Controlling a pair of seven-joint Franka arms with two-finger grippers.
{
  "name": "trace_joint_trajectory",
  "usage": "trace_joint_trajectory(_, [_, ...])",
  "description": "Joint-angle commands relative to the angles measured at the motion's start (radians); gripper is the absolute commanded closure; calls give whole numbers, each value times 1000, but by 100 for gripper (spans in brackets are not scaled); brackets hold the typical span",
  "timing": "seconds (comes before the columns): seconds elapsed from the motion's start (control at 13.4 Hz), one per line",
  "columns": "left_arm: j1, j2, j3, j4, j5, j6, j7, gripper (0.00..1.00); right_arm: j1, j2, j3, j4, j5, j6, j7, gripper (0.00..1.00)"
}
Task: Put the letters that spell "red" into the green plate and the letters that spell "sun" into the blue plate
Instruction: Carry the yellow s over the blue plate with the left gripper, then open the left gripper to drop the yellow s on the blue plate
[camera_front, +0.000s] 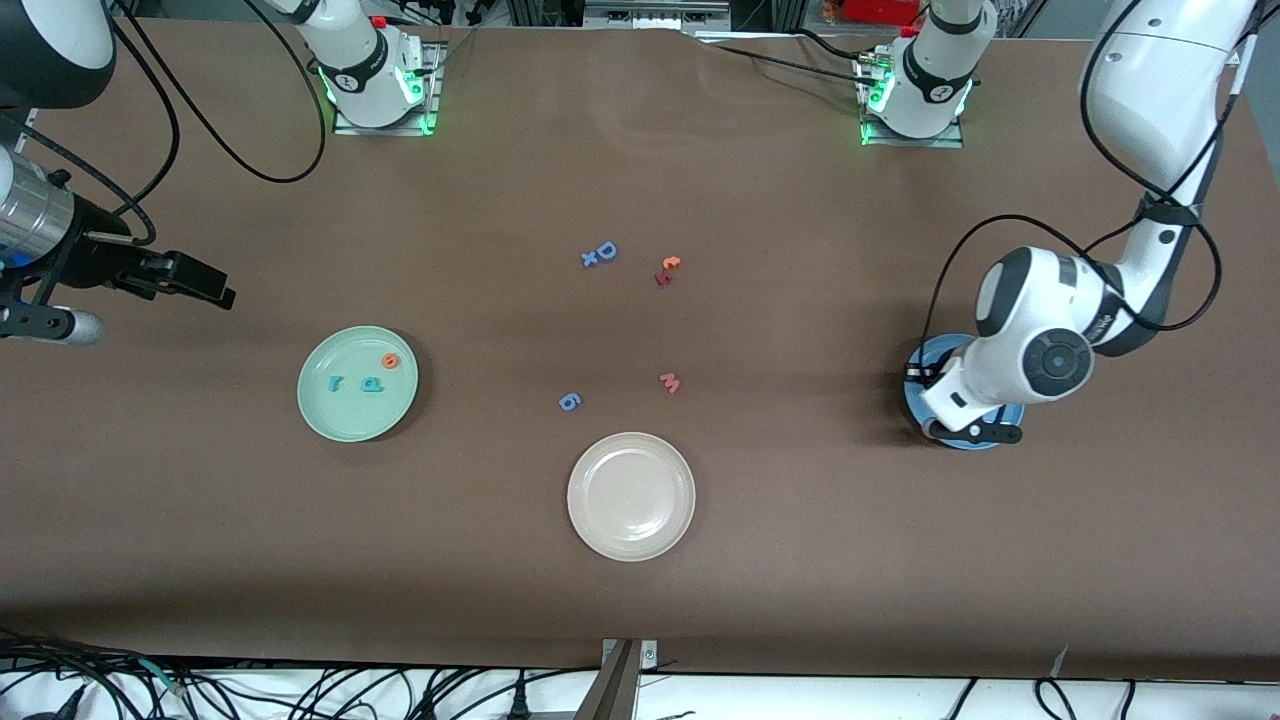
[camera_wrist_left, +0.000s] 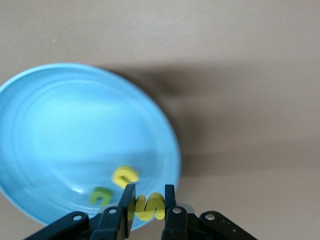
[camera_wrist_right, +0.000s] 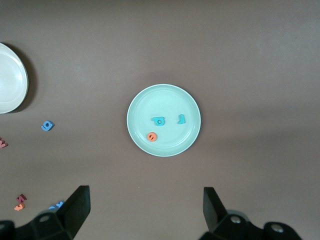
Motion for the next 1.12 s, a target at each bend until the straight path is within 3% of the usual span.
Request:
trace_joint_trajectory(0.0, [29,-23,-12,-22,22,-13,39,82,-3,-10,2,-11,-11,-6,-10,0])
trace_joint_trajectory(0.07, [29,-21,-11,-14,28,-13,41,78,-3,-10,2,-11,-11,-6,-10,0])
trace_joint_trajectory(0.15, [32,-11,-9,-5,28,-12,46,55,-3,-10,2,-11,-11,-5,-10,0])
trace_joint_trajectory(0.22, [32,-3,-9,6,28,-12,44,1,-3,-10,2,-11,-11,-5,-10,0])
trace_joint_trajectory(0.75, [33,-14,-8,75,28,-38,24,0,-3,-10,2,-14,-11,-6,-10,0])
trace_joint_trajectory(1.05, [13,-12,-14,237,31,-209,24,0,-3,-10,2,-14,-11,-6,-10,0])
